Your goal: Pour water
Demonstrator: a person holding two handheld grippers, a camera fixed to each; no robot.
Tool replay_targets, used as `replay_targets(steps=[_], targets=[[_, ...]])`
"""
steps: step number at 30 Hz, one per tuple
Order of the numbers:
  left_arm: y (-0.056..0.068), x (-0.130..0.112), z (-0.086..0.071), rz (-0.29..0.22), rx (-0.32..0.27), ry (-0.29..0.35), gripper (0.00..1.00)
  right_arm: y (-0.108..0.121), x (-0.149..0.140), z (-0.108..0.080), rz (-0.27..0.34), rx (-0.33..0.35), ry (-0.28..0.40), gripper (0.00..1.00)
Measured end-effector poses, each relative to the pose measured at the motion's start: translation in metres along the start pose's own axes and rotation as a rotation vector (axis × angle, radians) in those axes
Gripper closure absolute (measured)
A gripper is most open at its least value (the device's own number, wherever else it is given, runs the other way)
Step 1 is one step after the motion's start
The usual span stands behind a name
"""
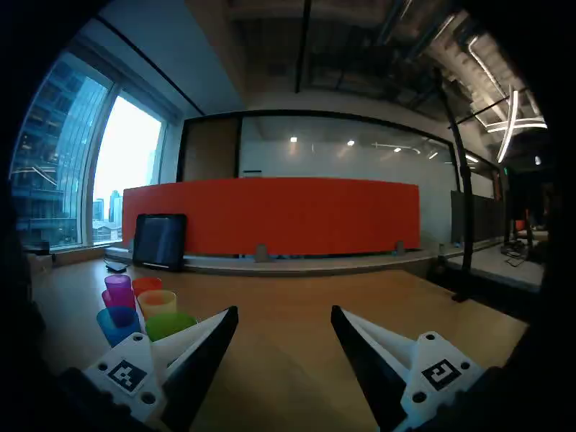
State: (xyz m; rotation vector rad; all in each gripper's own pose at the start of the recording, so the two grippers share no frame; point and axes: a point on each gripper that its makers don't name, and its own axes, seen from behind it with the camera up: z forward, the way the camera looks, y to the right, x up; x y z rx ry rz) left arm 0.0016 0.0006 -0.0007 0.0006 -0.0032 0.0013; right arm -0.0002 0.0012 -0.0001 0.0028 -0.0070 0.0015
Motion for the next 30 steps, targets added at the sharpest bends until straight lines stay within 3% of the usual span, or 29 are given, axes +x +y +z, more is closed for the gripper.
replay_targets(steps=[8, 14, 23, 30], targets=[[-0.004, 0.001, 0.003, 0.029, 0.012, -0.039, 0.04, 0.006, 0.015, 0.003, 0.019, 0.011, -0.02, 0.0], [0.003, 0.024, 0.007, 0.017, -0.014, -0.044, 0.04, 0.006, 0.036, 0.005, 0.018, 0.04, -0.054, 0.0], [0.013, 0.081, 0.023, -0.014, -0.066, -0.054, 0.04, 0.003, 0.09, 0.011, -0.006, 0.079, -0.064, 0.0], [0.02, 0.142, 0.032, -0.023, -0.103, -0.029, 0.04, 0.002, 0.135, 0.015, -0.005, 0.1, -0.057, 0.0]])
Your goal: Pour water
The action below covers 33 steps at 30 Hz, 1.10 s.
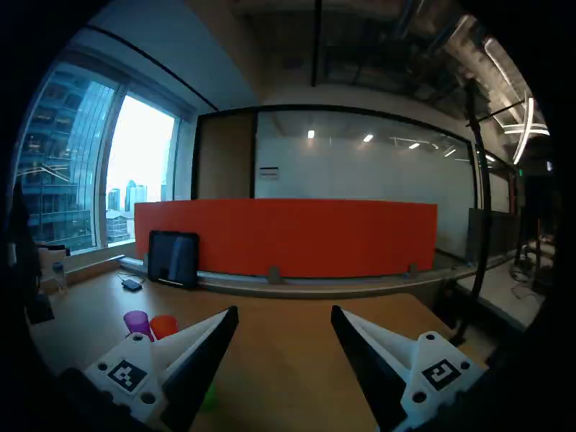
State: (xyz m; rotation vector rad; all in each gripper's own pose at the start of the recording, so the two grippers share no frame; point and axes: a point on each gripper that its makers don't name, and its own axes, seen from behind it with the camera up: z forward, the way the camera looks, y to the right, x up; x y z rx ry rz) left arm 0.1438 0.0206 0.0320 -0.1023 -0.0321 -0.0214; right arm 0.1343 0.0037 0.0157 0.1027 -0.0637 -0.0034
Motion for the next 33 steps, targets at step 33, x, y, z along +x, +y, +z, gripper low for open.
replay_targets(steps=[33], targets=[[0.074, 0.091, 0.002, 0.048, -0.311, 0.026, 0.04, -0.029, 0.083, -0.01, -0.001, 0.251, -0.003, 0.0]])
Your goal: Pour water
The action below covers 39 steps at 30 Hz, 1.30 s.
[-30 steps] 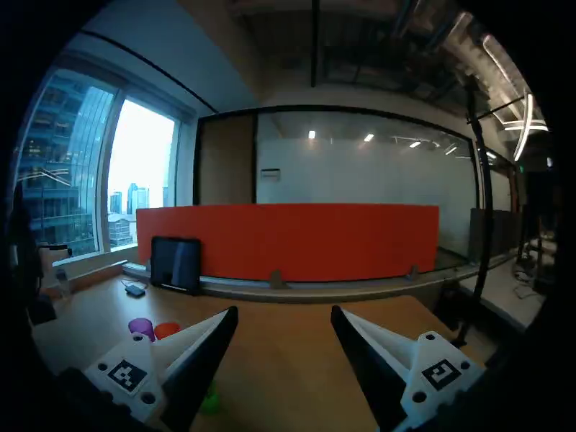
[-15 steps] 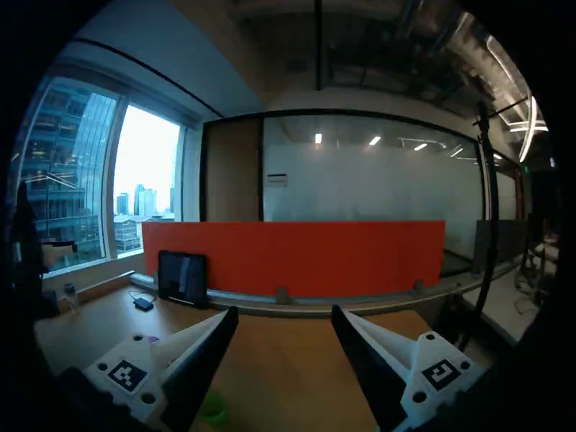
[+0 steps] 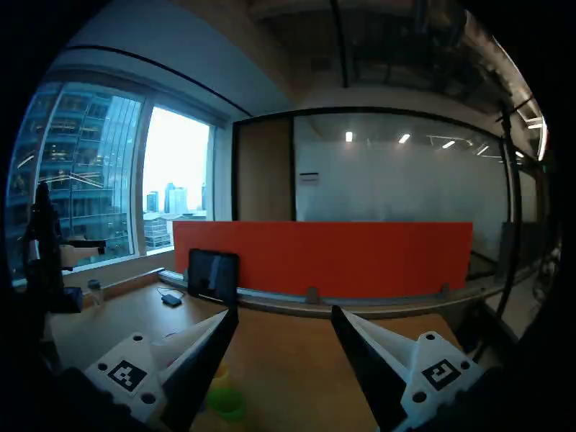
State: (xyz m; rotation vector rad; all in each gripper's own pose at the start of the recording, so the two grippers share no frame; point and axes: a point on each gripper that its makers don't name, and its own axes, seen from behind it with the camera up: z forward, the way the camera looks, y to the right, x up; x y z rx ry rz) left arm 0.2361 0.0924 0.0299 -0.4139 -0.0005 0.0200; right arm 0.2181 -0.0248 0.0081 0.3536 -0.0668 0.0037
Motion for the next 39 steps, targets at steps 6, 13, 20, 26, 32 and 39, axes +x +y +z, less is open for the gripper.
replay_targets(steps=[6, 13, 20, 26, 32, 39], targets=[[0.027, 0.004, -0.002, 0.003, -0.101, 0.003, 0.04, -0.021, 0.005, -0.005, 0.002, 0.104, -0.002, 0.0], [0.044, 0.004, -0.004, 0.011, -0.171, 0.004, 0.04, -0.029, 0.008, -0.008, -0.011, 0.16, 0.01, 0.0], [0.059, -0.005, -0.003, 0.034, -0.225, -0.01, 0.04, -0.037, 0.004, -0.009, -0.027, 0.211, -0.009, 0.0], [0.071, -0.014, -0.002, 0.026, -0.273, -0.036, 0.04, -0.041, -0.001, -0.009, -0.033, 0.246, -0.027, 0.0], [0.08, -0.029, 0.001, 0.031, -0.313, -0.061, 0.04, -0.044, -0.016, -0.008, -0.052, 0.274, -0.071, 0.0], [0.091, -0.047, 0.003, 0.054, -0.351, -0.095, 0.04, -0.049, -0.035, -0.009, -0.087, 0.303, -0.119, 0.0]])
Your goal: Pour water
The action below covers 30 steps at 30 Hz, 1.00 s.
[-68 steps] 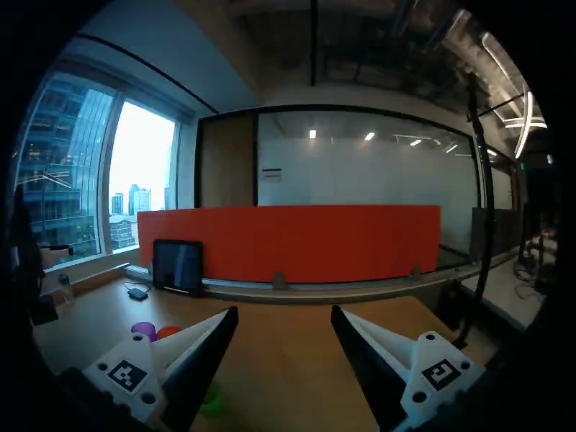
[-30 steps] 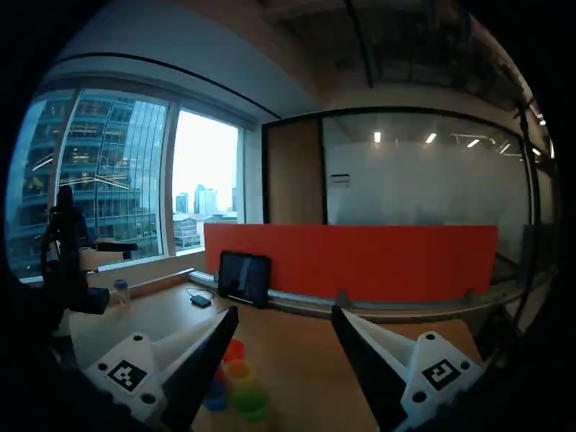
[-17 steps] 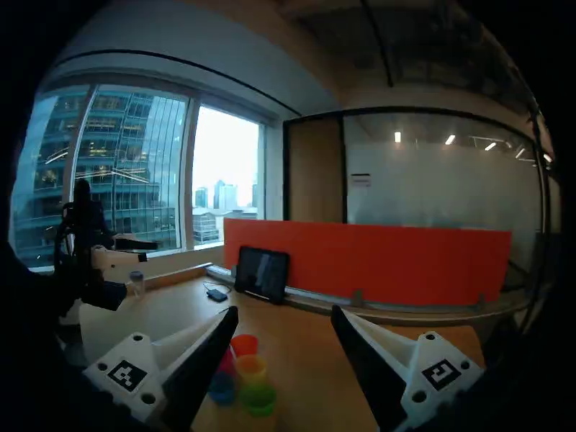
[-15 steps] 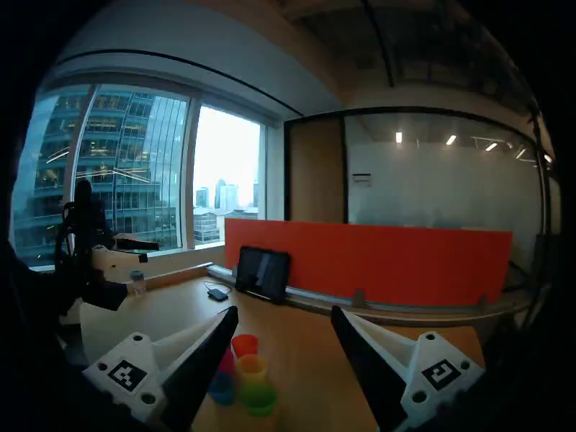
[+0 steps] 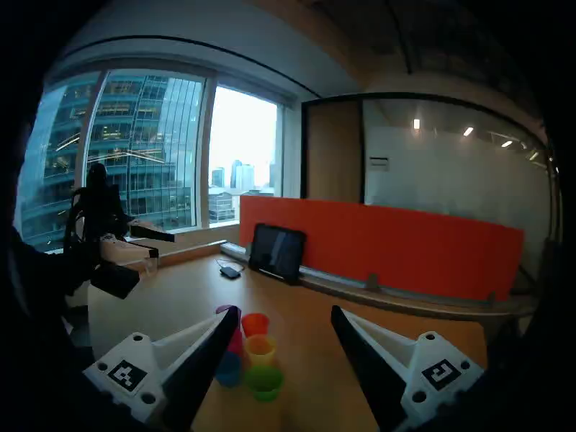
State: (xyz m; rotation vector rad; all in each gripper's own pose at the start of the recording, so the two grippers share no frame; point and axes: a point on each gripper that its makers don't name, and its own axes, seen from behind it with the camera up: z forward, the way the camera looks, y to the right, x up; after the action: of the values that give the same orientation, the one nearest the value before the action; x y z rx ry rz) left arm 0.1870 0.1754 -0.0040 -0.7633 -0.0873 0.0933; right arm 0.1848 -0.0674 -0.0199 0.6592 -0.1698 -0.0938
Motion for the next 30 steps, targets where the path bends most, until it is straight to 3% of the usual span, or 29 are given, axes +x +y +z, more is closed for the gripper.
replay_targets(steps=[18, 30], targets=[[0.025, -0.056, 0.019, 0.019, -0.083, -0.087, 0.04, 0.0, -0.048, 0.007, 0.001, 0.046, -0.09, 0.0], [0.045, -0.104, 0.035, 0.027, -0.132, -0.162, 0.03, -0.001, -0.086, 0.02, -0.049, 0.072, -0.167, 0.0]])
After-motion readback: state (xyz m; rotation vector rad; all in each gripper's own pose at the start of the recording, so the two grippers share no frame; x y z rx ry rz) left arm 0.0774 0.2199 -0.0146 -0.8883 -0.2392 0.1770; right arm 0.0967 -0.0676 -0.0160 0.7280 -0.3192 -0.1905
